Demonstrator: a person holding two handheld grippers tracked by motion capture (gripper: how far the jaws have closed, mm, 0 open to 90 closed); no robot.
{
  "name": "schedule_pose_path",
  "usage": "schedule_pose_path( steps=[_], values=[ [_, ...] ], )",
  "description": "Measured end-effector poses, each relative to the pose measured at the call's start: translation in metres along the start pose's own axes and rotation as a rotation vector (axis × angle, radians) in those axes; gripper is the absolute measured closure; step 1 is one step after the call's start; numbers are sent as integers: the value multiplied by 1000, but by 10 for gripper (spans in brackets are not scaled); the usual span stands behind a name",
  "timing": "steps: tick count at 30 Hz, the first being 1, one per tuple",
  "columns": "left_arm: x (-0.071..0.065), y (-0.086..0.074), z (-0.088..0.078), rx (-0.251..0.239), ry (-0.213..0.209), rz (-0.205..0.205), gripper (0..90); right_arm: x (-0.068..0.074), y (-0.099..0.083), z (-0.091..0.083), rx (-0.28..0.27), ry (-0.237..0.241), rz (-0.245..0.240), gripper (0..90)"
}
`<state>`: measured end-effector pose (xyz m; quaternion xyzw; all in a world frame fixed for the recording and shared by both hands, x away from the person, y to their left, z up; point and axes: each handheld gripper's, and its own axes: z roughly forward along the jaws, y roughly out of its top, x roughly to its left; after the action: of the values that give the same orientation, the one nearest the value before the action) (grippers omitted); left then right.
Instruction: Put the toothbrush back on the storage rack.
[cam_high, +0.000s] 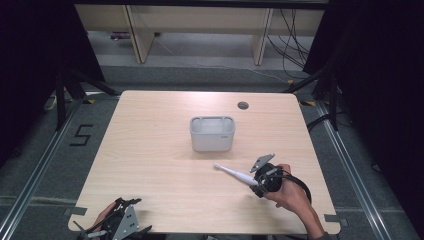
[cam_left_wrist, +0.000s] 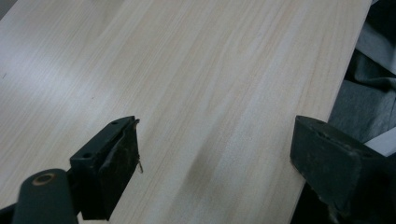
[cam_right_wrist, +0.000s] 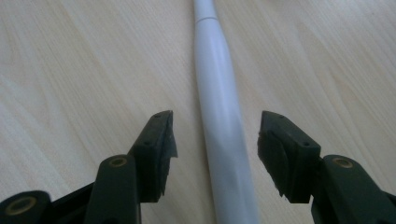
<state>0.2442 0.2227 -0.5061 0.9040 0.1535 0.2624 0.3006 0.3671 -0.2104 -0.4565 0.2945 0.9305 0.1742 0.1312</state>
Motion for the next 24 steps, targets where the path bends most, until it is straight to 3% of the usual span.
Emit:
schedule_pose_path(
  steps=[18,22,24],
  values=[
    [0,0,0,1,-7,3,151,-10,29,24,135,62,-69,532],
    [0,-1,0,0,-10,0,151,-12,37,29,169,86,-75,561],
    [0,-1,0,0,-4,1,151,-14,39,31,192,94,-54,584]
  ],
)
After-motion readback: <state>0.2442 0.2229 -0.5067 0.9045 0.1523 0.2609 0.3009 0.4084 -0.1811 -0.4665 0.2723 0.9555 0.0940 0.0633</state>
